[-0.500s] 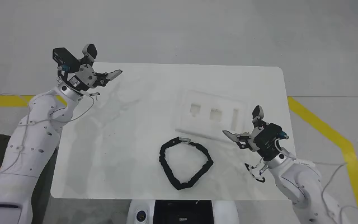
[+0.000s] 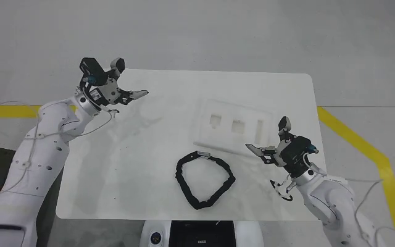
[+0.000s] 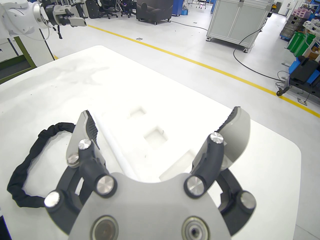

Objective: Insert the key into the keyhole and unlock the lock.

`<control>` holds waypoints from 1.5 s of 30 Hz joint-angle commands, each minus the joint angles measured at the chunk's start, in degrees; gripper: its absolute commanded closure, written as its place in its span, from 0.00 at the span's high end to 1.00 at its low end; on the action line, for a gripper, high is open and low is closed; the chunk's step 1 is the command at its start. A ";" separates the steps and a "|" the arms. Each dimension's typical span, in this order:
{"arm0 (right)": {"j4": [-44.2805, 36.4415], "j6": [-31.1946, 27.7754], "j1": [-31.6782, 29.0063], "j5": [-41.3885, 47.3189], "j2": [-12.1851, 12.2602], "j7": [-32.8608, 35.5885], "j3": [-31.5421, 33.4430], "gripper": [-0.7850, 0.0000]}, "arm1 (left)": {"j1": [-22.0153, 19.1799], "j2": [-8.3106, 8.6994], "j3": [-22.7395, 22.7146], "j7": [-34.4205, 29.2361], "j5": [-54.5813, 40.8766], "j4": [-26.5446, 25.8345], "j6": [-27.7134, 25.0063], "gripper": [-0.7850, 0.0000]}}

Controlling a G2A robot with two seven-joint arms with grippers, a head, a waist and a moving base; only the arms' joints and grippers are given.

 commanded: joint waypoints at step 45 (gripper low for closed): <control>-3.33 0.24 0.38 48.20 1.18 47.40 11.13 1.00 | -3.55 -1.44 16.82 9.84 16.99 -1.60 -15.32 1.00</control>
